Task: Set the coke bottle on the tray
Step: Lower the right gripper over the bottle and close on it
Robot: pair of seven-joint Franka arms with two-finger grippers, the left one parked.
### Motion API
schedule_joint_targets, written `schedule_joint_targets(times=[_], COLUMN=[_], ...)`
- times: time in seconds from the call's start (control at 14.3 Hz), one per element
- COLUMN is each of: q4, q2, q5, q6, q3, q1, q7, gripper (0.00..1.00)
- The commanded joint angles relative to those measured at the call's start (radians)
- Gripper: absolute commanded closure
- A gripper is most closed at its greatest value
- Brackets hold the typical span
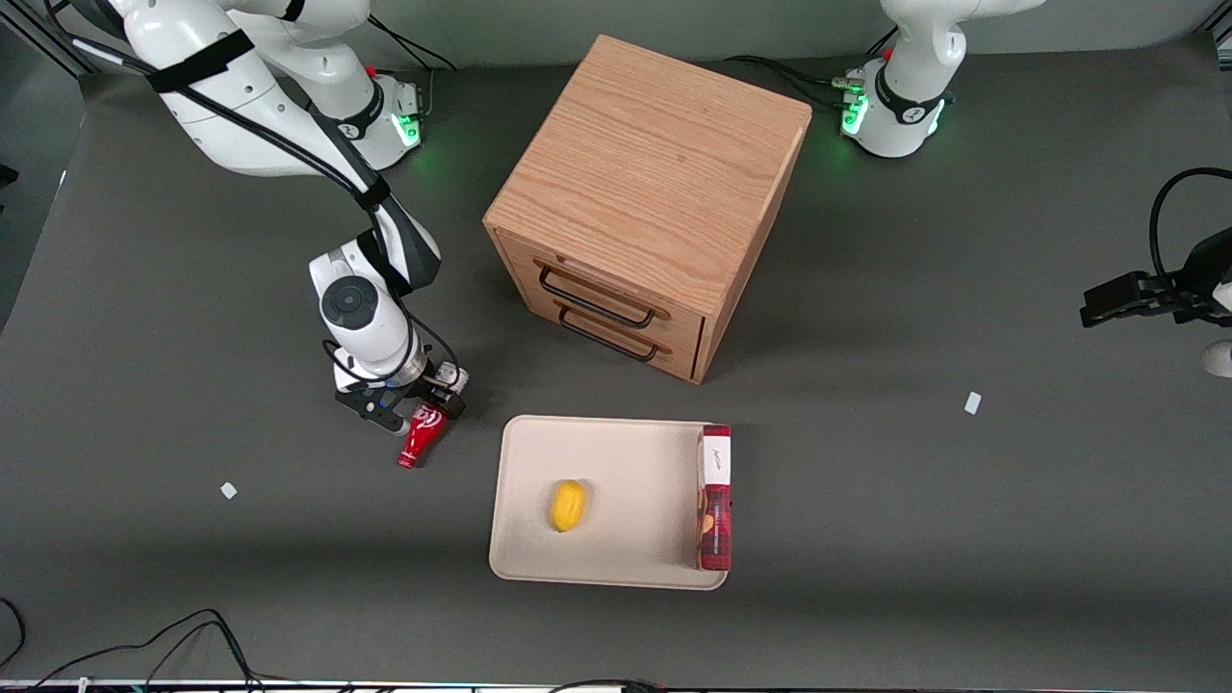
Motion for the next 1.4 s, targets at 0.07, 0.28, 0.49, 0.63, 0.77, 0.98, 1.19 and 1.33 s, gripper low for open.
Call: schedule_joint_targets(times=[0.07, 0.28, 0.49, 0.63, 0.77, 0.98, 1.19, 1.33], q4=[0.012, 0.012, 0.012, 0.012, 0.012, 0.013, 0.021, 0.042], q2=[0.003, 0.003, 0.003, 0.003, -0.002, -0.057, -0.155, -0.213], q5=[-0.043, -0.042, -0.042, -0.042, -0.043, -0.04, -0.031, 0.012], q6=[0.01, 0.01, 0.01, 0.008, 0.007, -0.034, -0.221, -0.339], q3=[-0.004, -0.004, -0.004, -0.004, -0.004, 0.002, 0.036, 0.121], q1=[0.004, 0.004, 0.004, 0.004, 0.006, -0.004, -0.016, -0.097], q7=[0.044, 0.044, 0.045, 0.045, 0.045, 0.036, 0.024, 0.001], gripper=[1.0, 1.0, 1.0, 1.0, 1.0, 1.0, 1.0, 1.0])
